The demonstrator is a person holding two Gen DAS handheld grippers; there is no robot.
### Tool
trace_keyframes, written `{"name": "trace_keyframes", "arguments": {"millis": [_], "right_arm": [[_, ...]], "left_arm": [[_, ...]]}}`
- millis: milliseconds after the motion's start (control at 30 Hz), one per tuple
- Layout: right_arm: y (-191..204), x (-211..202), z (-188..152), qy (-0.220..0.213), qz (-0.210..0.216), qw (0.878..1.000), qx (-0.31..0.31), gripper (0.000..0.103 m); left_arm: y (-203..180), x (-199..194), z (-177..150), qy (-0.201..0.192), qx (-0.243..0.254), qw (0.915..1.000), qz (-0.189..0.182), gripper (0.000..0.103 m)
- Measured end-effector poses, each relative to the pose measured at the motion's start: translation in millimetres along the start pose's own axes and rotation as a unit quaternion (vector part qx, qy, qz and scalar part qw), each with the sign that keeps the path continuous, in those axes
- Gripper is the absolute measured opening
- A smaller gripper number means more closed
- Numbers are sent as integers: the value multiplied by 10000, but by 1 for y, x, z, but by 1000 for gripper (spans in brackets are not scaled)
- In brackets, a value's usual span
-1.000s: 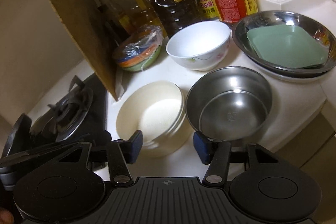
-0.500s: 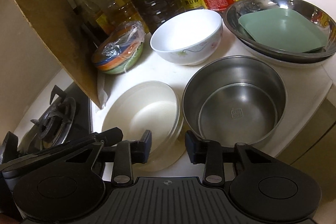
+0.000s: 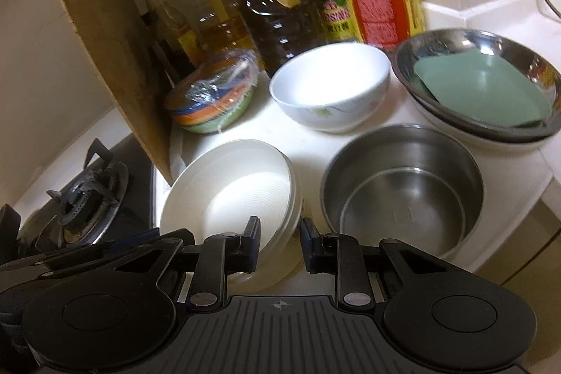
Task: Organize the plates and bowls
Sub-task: 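Close both grippers on the cream bowl rim, then lift the cream bowl with both grippers and lower it onto the white floral bowl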
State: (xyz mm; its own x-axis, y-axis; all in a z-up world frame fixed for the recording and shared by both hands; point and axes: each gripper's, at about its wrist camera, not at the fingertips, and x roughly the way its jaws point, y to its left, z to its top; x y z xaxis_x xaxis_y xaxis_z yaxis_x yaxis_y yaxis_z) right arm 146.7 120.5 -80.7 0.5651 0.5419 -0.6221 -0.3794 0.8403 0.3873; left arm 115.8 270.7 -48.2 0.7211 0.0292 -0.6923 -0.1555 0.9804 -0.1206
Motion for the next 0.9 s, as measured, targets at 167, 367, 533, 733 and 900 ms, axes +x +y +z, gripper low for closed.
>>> {"name": "trace_keyframes", "arguments": {"millis": [167,367,533,733,900], "right_arm": [[6,-5,5,-41,105,9999,-71,25],[8,-14,18,-216,181,9993,-228,25],[-2,-21,35,-339,198,9989,-240,25],[-18,-24,58,-451,183,9985,-240,25],[-38,-20,81,-493,192,9984,-202,25]], "left_arm": [[3,-11,6,-165,-63,9998,19,23],[-3,-15,16,-345,-79,9994,2,23],[-15,-11,28,-456,-82,9989,-74,23],[-36,0,49,-586,-17,9982,-129,23],[-54,13,69,-709,-60,9973,-161,23]]}}
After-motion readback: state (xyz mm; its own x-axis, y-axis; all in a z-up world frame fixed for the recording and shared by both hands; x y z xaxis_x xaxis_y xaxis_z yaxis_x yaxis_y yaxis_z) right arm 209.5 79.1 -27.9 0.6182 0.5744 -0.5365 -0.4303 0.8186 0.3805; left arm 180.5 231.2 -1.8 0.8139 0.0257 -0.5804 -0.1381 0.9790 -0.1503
